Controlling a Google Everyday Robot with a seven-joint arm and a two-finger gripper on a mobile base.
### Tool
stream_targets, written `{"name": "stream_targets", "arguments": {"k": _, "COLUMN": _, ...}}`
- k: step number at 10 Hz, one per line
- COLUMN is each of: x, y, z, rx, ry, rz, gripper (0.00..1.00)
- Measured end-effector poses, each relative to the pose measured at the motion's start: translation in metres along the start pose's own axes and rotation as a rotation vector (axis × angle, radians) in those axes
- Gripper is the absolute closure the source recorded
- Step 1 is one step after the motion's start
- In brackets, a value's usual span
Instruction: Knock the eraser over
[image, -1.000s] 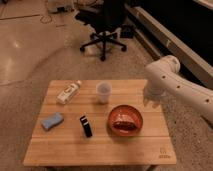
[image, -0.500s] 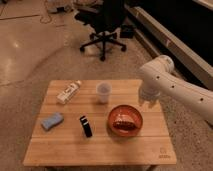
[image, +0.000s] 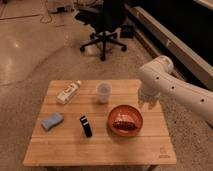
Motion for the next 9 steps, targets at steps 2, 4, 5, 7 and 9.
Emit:
{"name": "stream_targets", "arguments": {"k": 2, "x": -0.007, "y": -0.011, "z": 0.002, "rx": -0.003, "ry": -0.007, "rz": -0.014, "gripper": 0.59}}
{"name": "stream_targets", "arguments": {"k": 4, "x": -0.021, "y": 0.0, "z": 0.0, "rx": -0.006, "ry": -0.009, "rz": -0.005, "gripper": 0.59}}
{"name": "stream_targets", "arguments": {"k": 5, "x": -0.021, "y": -0.003, "z": 0.002, "rx": -0.005, "ry": -0.009, "rz": -0.011, "gripper": 0.59}}
{"name": "stream_targets", "arguments": {"k": 7, "x": -0.013, "y": -0.021, "z": 0.003, "rx": -0.006, "ry": -0.007, "rz": -0.027, "gripper": 0.59}}
{"name": "stream_targets", "arguments": {"k": 9, "x": -0.018, "y": -0.022, "z": 0.001, "rx": -0.009, "ry": -0.01, "rz": -0.02, "gripper": 0.59}}
